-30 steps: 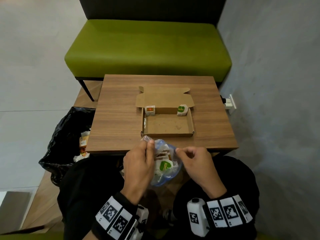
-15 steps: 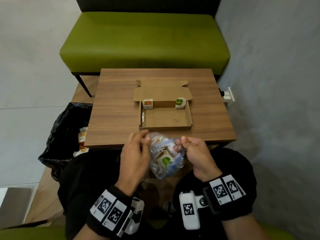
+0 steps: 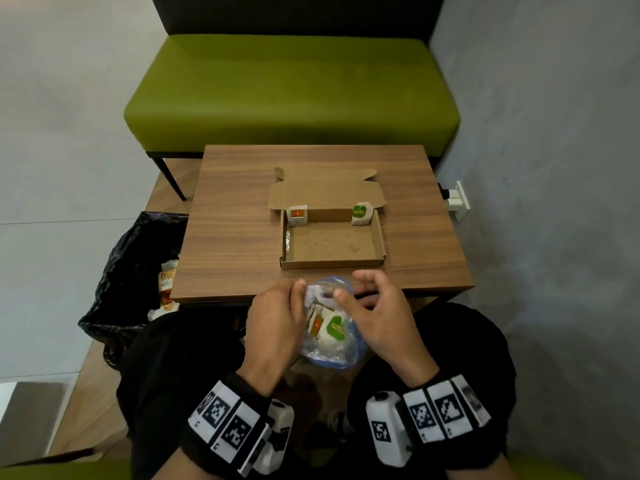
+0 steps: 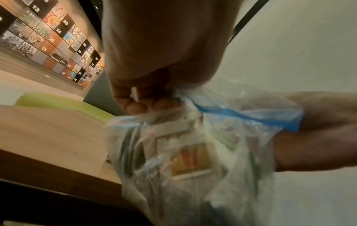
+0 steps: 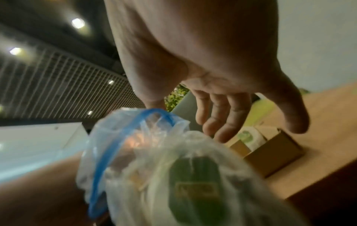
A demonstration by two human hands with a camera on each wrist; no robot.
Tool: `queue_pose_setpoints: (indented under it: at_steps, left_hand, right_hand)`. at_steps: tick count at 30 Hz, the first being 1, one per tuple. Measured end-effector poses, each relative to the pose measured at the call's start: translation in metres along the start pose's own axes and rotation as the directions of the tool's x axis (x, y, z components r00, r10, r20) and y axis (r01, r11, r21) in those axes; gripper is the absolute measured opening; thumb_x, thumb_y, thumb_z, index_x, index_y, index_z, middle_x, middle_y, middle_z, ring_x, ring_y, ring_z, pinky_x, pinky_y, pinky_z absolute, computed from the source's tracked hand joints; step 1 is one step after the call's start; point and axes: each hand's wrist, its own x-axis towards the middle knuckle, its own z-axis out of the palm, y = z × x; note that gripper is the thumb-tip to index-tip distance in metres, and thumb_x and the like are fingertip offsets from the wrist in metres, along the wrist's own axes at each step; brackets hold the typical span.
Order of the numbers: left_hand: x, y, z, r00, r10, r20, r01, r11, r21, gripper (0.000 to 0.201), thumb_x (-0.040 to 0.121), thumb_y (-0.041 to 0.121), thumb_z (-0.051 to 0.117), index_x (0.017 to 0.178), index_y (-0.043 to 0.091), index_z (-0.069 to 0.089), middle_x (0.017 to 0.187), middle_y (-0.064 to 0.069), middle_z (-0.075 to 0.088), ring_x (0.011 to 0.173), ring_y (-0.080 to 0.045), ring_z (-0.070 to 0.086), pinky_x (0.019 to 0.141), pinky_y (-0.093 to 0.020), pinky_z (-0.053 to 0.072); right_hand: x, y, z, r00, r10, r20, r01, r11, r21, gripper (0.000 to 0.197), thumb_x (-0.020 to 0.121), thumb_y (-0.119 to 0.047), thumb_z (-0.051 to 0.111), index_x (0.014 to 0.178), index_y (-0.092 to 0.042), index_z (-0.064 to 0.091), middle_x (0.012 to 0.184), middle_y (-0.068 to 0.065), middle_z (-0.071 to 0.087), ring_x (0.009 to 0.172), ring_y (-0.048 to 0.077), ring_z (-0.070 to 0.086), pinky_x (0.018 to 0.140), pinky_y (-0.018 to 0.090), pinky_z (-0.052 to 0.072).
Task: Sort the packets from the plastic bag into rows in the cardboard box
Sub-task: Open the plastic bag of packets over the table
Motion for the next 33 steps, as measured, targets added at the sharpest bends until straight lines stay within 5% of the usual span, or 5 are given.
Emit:
queue_pose_setpoints:
  at_steps: [9, 16, 21, 25, 33]
  left_hand:
    - [-0.005, 0.008, -0.008, 1.000, 0.006, 0.028, -0.001, 0.986, -0.169, 0.044, 0.103, 0.032, 0.043, 0.063, 0.017, 0.051, 0.052, 0.001, 0.053, 0.048, -0.012, 0.055, 0.048, -0.034, 0.048]
    - [0.000, -0.013, -0.016, 0.997, -0.001, 0.074, 0.004, 0.999, -0.042, 0.035, 0.102, 0.035, 0.044, 0.069, 0.025, 0.052, 0.072, 0.007, 0.053, 0.064, -0.004, 0.051, 0.062, -0.024, 0.039]
    - [-0.001, -0.003, -0.020, 0.930, 0.320, 0.183, -0.327, 0.945, 0.009, 0.032, 0.098, 0.054, 0.044, 0.120, 0.035, 0.056, 0.115, 0.020, 0.053, 0.109, 0.002, 0.050, 0.090, -0.030, 0.043]
    - [0.003, 0.005, -0.019, 0.890, 0.387, 0.242, -0.426, 0.894, 0.137, 0.023, 0.098, 0.044, 0.048, 0.105, 0.030, 0.065, 0.095, 0.019, 0.060, 0.089, 0.001, 0.055, 0.081, -0.029, 0.045]
    - [-0.001, 0.002, -0.007, 0.992, 0.092, 0.081, -0.103, 0.983, 0.153, 0.033, 0.100, 0.039, 0.043, 0.076, 0.022, 0.058, 0.065, 0.005, 0.059, 0.059, -0.011, 0.058, 0.060, -0.037, 0.051]
  right_hand:
    - [-0.002, 0.020, -0.004, 0.967, -0.256, 0.014, 0.215, 0.781, -0.586, 0.036, 0.095, -0.039, 0.036, 0.107, -0.026, 0.068, 0.099, -0.010, 0.064, 0.091, 0.014, 0.063, 0.102, 0.053, 0.040]
    - [0.008, 0.005, -0.025, 0.934, 0.137, 0.330, -0.279, 0.856, 0.436, 0.027, 0.097, -0.002, 0.046, 0.107, -0.003, 0.070, 0.107, 0.013, 0.073, 0.100, 0.025, 0.070, 0.087, 0.034, 0.054]
    - [0.010, 0.001, -0.021, 0.933, 0.159, 0.322, -0.307, 0.818, 0.487, 0.032, 0.096, -0.003, 0.043, 0.117, -0.005, 0.067, 0.105, 0.016, 0.075, 0.096, 0.024, 0.072, 0.085, 0.035, 0.056]
    - [0.010, -0.003, -0.019, 0.920, 0.133, 0.370, -0.308, 0.828, 0.469, 0.031, 0.098, -0.004, 0.041, 0.116, -0.003, 0.067, 0.113, 0.022, 0.070, 0.099, 0.027, 0.068, 0.090, 0.040, 0.052]
    - [-0.009, 0.004, -0.010, 0.894, -0.431, -0.124, 0.360, 0.853, -0.378, 0.034, 0.086, -0.050, 0.058, 0.111, -0.027, 0.064, 0.103, -0.013, 0.055, 0.101, 0.005, 0.054, 0.099, 0.029, 0.040]
